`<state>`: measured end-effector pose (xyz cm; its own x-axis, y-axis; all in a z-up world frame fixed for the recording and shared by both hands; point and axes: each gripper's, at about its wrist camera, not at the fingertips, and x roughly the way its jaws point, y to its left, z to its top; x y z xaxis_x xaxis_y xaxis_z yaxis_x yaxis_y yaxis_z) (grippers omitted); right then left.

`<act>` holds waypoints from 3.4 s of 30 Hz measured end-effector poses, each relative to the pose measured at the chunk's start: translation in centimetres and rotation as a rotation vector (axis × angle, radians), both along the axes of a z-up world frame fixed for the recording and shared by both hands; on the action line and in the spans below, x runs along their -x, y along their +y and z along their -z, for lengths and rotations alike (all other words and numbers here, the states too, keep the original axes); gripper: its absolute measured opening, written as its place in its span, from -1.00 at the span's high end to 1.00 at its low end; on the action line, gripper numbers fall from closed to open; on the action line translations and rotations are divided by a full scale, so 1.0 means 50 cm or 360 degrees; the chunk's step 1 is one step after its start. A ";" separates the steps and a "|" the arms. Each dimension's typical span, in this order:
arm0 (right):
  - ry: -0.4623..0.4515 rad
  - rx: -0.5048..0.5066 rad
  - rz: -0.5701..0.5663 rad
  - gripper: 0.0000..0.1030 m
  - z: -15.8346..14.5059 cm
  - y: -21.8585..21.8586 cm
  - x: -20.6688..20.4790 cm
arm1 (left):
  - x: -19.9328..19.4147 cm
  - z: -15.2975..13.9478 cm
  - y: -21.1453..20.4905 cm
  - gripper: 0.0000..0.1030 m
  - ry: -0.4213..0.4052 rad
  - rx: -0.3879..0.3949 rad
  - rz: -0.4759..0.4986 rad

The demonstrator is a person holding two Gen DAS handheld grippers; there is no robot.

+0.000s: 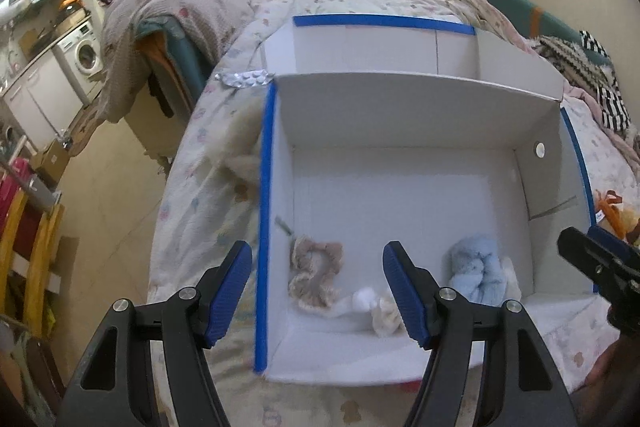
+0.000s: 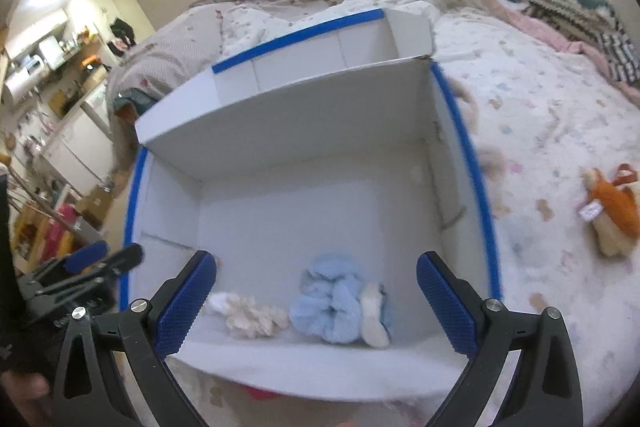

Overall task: Organize soft objects
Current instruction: 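Withdraw both open tools from the box toward the remaining items, then grasp the orange foam piece with the left tool while the right tool grasps the clear plastic bag, then lift the foam piece and plastic bag and carry both over the box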

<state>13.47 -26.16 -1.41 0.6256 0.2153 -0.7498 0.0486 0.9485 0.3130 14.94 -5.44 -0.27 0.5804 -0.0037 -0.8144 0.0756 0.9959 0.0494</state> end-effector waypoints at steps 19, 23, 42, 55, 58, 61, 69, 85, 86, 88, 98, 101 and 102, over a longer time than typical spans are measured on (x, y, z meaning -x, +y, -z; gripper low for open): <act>0.0091 0.0042 -0.0045 -1.00 0.001 0.009 0.146 | 0.143 0.045 0.042 -0.27 0.0099 0.0030 -0.0042; 0.0198 -0.0021 0.0000 -1.00 0.028 -0.007 0.171 | 0.163 0.054 0.055 -0.27 0.0119 0.0042 -0.0048; 0.0483 -0.0242 0.0245 -1.00 0.135 -0.073 0.174 | 0.137 0.167 0.087 0.08 0.0444 0.0237 -0.0171; 0.0540 -0.0398 0.0344 -1.00 0.171 -0.126 0.160 | 0.031 0.306 0.003 0.22 0.0797 0.0341 -0.0244; 0.0558 -0.0400 0.0382 -1.00 0.179 -0.143 0.170 | 0.032 0.302 -0.011 0.76 0.0765 0.0292 -0.0185; 0.0591 -0.0428 0.0430 -1.00 0.193 -0.162 0.180 | 0.035 0.301 -0.015 0.89 0.0790 0.0338 -0.0153; 0.0675 -0.0438 0.0481 -0.97 0.222 -0.172 0.162 | 0.049 0.275 0.024 0.92 0.0753 0.0396 -0.0171; 0.0817 -0.0060 0.0265 0.71 0.279 -0.061 0.056 | 0.101 0.235 0.108 0.92 0.0670 0.0432 -0.0154; 0.0806 -0.0055 0.0251 0.71 0.277 -0.057 0.055 | 0.104 0.233 0.114 0.92 0.0665 0.0434 -0.0167; 0.0798 -0.0095 0.0217 0.71 0.274 -0.054 0.061 | 0.105 0.241 0.120 0.92 0.0653 0.0433 -0.0183; 0.0685 -0.0111 0.0177 0.71 0.224 -0.056 0.102 | 0.114 0.217 0.161 0.92 0.0611 0.0435 -0.0262; 0.0649 -0.0119 0.0167 0.71 0.200 -0.042 0.130 | 0.126 0.206 0.170 0.92 0.0570 0.0413 -0.0294; 0.0629 -0.0122 0.0152 0.71 0.190 -0.038 0.137 | 0.131 0.199 0.173 0.92 0.0545 0.0395 -0.0306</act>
